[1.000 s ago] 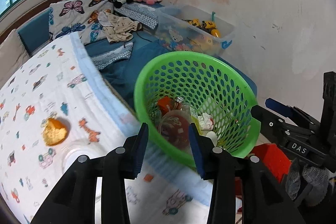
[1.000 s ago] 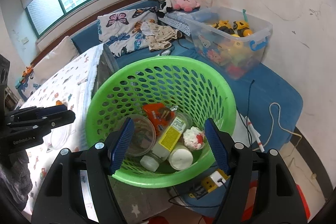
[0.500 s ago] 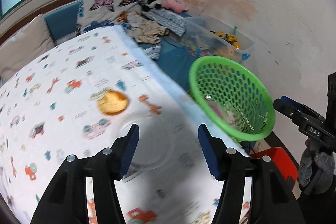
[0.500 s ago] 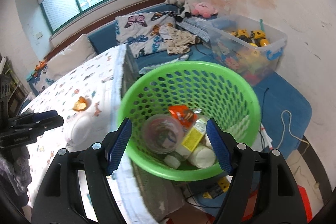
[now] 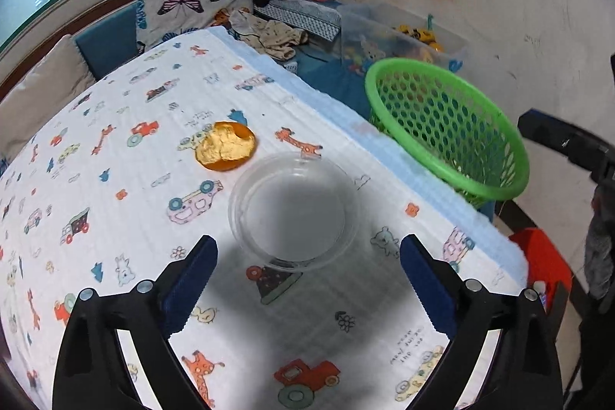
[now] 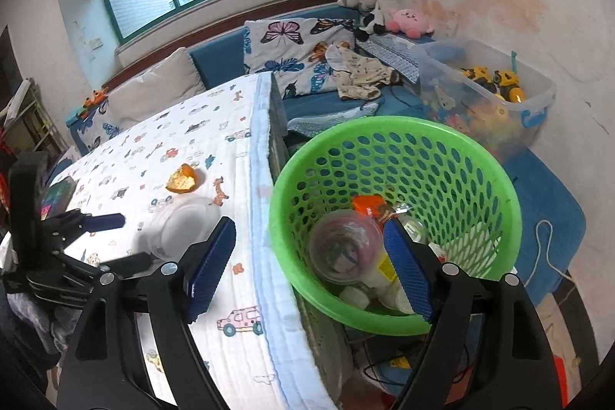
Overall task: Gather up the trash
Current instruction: 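Grasp the clear round plastic dish by its rim with the left tool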
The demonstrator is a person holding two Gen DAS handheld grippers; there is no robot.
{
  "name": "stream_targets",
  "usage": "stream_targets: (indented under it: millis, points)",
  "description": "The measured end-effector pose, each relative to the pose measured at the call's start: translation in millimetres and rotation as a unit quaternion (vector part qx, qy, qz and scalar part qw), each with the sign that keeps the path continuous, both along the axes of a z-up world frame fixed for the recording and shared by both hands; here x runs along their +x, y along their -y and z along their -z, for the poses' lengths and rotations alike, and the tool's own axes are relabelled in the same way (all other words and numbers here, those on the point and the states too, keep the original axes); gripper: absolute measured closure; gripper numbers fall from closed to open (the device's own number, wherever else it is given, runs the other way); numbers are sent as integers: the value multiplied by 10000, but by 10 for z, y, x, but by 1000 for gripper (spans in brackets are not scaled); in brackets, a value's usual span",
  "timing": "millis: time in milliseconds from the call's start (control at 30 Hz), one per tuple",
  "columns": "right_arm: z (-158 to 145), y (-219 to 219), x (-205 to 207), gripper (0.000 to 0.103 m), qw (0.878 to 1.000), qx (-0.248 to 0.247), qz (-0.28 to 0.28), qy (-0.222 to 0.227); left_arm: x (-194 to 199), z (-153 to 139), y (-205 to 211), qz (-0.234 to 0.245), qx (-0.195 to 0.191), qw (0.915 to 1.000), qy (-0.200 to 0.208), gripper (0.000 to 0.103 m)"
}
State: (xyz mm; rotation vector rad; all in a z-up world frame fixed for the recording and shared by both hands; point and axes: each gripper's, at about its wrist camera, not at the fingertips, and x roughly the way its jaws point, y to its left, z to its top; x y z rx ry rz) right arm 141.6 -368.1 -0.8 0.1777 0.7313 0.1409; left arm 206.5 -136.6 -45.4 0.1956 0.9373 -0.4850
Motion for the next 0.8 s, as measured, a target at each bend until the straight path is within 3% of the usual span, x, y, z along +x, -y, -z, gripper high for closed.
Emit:
stream_targets:
  millis: [300,800]
  points:
    - [35,-86,62,24,9999,32,-99,-53,167,240,36,49,242,9995,-171,9]
    - [91,-206,170,24,9996,31,-239,-125,336,354,158,156,225,9993,-268,9]
